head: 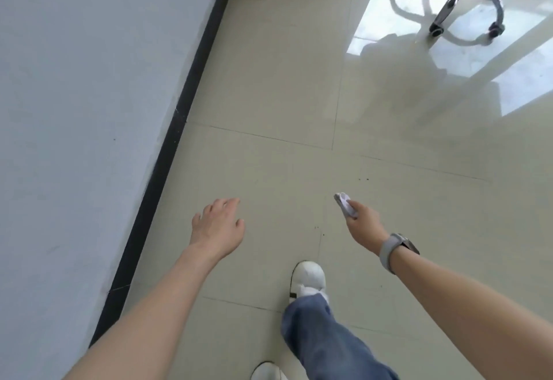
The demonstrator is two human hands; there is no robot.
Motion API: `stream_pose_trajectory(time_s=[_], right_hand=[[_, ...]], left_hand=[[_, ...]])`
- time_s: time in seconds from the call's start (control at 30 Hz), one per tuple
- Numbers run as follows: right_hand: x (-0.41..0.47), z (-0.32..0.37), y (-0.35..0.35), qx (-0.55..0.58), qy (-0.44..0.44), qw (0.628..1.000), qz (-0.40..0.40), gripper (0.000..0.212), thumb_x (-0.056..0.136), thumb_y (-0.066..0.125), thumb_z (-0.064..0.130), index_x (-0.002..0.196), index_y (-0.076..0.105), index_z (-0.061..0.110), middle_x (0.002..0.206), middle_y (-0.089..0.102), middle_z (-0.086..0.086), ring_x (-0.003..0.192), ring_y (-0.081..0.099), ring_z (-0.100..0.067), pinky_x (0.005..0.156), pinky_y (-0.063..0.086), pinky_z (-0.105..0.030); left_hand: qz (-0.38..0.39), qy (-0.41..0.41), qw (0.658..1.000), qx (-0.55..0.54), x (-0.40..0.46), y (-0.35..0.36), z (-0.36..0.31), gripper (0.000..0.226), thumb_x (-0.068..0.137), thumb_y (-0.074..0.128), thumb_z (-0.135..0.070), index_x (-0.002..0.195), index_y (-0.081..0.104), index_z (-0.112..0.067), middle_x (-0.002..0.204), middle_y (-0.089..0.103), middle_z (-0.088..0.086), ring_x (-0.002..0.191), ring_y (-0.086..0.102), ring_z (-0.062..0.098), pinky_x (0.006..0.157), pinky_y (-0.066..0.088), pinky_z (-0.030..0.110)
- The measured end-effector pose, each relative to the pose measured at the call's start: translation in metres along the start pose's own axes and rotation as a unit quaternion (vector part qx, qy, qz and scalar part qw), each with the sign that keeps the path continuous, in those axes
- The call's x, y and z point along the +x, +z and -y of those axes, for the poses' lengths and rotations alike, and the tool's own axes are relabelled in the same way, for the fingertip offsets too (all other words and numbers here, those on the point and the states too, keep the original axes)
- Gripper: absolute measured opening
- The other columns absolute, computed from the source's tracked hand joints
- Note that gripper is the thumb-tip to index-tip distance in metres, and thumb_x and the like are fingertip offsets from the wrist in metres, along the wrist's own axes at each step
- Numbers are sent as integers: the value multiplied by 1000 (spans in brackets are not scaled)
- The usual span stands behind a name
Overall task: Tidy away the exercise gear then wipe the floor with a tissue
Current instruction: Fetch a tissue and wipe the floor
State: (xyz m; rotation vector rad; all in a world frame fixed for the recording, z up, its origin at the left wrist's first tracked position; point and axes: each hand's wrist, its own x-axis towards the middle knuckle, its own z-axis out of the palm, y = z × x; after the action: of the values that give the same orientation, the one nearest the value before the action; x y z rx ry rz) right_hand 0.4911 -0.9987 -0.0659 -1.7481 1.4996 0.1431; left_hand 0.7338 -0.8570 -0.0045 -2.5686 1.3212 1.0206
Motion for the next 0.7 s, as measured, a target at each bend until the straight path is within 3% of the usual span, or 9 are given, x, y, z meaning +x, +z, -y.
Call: stream_pose_trajectory(time_s=[0.1,0.2,0.33,0.43,0.47,0.53,0.57,0.63,0.7], right_hand=[[27,6,0,-3,10,1000,5,43,94,36,8,133,45,21,145,42,4,124,51,-22,82,39,-20],[63,2,21,-10,-7,1000,21,56,87,33,-6,134,44,21,144,44,-2,126,48,-25,92,43,-30],[115,-27,84,-104,-118,984,80,73,79,28,-13,132,43,34,146,38,6,128,42,-24,94,46,-35],[153,-55,140,-172,-186,961,109,70,81,31,-15,136,41,26,149,35,-4,136,34,-25,98,44,-41],[166,-64,156,-186,-222,951,109,69,79,34,-17,135,43,22,146,39,-8,135,36,-26,93,48,-44],[191,-87,184,-228,-311,914,124,69,70,47,-20,128,53,17,136,52,-13,126,49,-32,74,58,-44],[204,-100,194,-260,-348,890,140,71,64,53,-21,124,56,17,132,56,-13,121,53,-33,71,59,-43],[224,-128,210,-341,-430,817,177,76,59,57,-18,125,55,18,133,55,-10,123,53,-31,88,53,-43],[234,-154,218,-396,-524,728,198,68,70,48,-9,132,47,18,140,48,-6,131,43,-26,111,33,-41]], left_hand=[[16,-9,999,-33,28,2,-6,50,93,38,-24,142,29,-19,149,32,4,135,32,25,108,29,40],[24,-4,999,-35,65,29,2,50,93,39,-23,142,30,-18,149,31,5,135,31,25,109,30,40],[56,-12,998,-11,129,87,31,50,93,40,-23,142,29,-18,149,31,7,136,29,28,110,30,40],[67,-15,998,7,176,131,46,52,94,39,-25,144,25,-19,153,22,9,140,22,28,111,26,42],[71,-10,997,17,193,145,48,53,95,38,-26,145,23,-20,155,18,9,142,17,28,112,24,42],[68,24,996,43,228,170,49,55,96,37,-29,146,17,-21,157,8,7,144,8,27,114,19,42],[60,45,996,53,246,182,48,56,96,36,-30,147,14,-22,158,4,6,145,3,27,115,16,42],[38,73,995,63,281,202,47,59,96,37,-31,148,11,-23,158,-1,6,146,-3,27,117,11,43],[28,81,994,65,305,217,46,62,95,39,-31,148,9,-22,158,-4,7,146,-6,27,118,7,45]])
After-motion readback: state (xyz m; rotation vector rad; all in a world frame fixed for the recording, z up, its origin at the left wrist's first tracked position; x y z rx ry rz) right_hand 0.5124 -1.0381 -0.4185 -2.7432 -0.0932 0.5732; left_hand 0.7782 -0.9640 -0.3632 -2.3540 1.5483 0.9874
